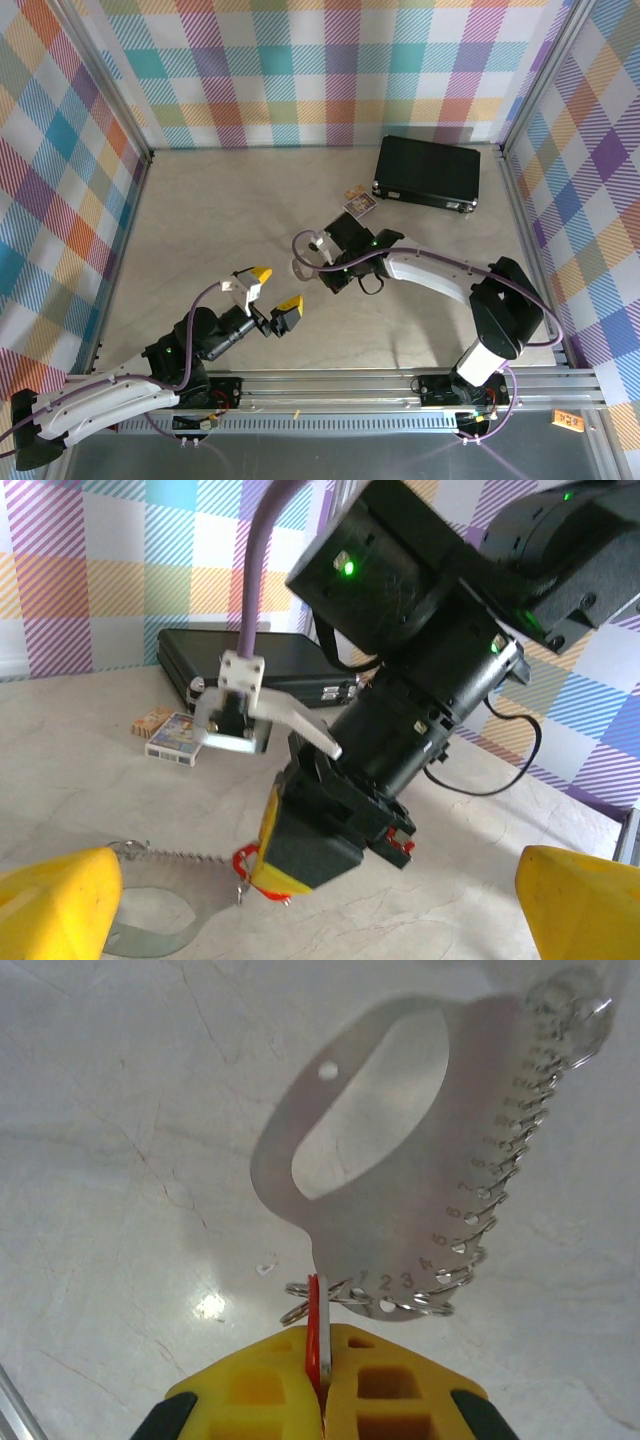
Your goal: Put the keys on the keyring
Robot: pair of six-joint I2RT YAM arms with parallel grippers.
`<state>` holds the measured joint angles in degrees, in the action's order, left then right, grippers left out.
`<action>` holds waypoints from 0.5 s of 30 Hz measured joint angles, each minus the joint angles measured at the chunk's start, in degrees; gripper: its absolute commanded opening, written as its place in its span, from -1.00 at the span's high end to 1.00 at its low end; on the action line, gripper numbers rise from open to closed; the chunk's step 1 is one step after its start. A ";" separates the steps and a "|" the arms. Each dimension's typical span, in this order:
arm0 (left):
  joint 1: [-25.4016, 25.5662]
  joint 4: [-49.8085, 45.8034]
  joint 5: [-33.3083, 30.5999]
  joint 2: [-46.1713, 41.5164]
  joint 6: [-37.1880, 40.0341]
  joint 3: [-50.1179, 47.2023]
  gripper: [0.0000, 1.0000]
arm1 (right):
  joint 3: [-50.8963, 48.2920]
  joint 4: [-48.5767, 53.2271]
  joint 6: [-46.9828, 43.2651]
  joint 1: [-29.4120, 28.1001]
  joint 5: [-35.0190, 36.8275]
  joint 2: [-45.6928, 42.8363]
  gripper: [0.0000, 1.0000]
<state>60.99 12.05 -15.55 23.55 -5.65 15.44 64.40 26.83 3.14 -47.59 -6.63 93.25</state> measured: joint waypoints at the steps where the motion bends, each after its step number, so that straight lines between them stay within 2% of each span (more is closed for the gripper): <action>1: 0.00 0.35 0.00 0.33 0.15 0.00 -1.00 | -0.87 -0.35 0.59 0.00 -0.33 0.00 1.00; 15: 0.00 1.86 1.29 4.52 1.57 0.00 -1.00 | -10.60 -5.01 6.75 -1.44 -3.91 0.00 1.00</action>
<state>60.99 13.91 -14.26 28.08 -4.08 15.44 53.80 21.82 9.89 -49.04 -10.55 93.25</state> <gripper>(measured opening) 0.999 0.062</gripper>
